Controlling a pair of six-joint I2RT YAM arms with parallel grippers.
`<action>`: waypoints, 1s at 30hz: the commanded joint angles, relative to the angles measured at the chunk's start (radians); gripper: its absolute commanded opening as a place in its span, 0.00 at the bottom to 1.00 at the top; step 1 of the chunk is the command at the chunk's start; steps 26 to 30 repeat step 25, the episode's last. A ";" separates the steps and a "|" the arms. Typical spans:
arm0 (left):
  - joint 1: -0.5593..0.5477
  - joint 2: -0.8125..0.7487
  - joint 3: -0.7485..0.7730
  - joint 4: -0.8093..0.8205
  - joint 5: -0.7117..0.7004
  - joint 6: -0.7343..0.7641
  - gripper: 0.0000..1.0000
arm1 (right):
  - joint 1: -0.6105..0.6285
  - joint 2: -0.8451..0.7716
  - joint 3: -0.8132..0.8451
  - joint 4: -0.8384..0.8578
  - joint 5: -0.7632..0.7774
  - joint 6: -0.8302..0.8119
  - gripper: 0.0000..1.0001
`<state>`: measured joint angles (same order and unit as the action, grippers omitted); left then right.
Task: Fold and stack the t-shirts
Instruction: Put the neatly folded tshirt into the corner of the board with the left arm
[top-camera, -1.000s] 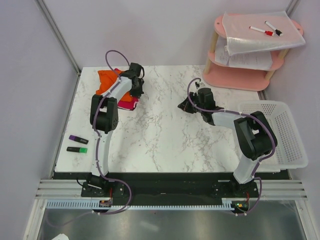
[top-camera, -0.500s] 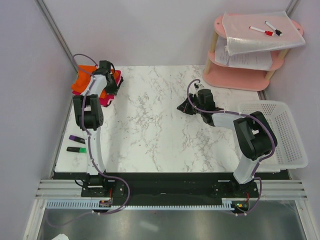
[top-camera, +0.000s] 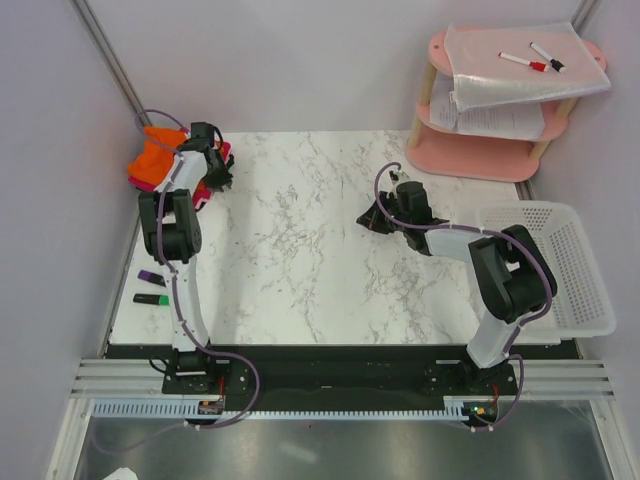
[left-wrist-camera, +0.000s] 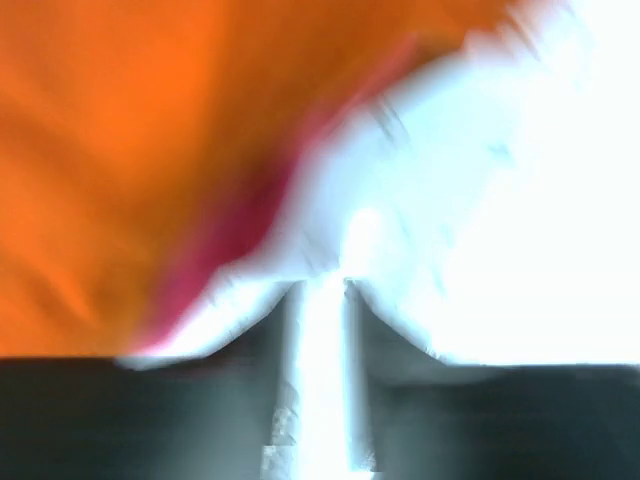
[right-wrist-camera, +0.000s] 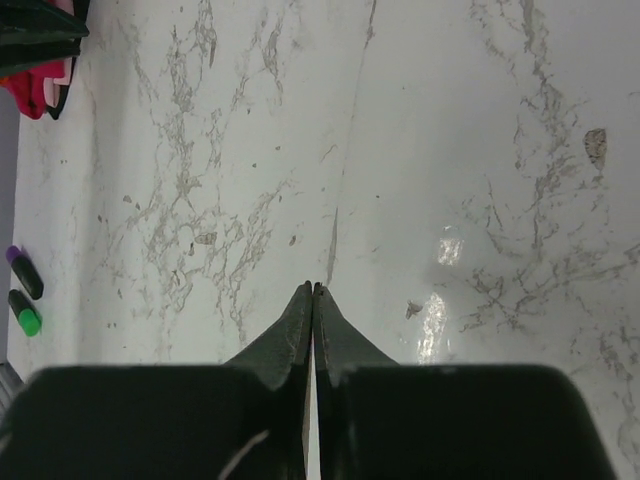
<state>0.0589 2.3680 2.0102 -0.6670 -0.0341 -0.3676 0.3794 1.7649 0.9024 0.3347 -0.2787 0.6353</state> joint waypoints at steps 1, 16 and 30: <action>-0.119 -0.243 -0.167 0.128 -0.013 0.010 0.75 | -0.002 -0.088 0.046 -0.066 0.090 -0.098 0.09; -0.375 -0.795 -0.826 0.398 -0.012 0.061 1.00 | -0.004 -0.375 -0.060 -0.293 0.455 -0.330 0.98; -0.410 -0.947 -1.117 0.517 0.023 -0.004 1.00 | -0.004 -0.532 -0.229 -0.296 0.506 -0.293 0.98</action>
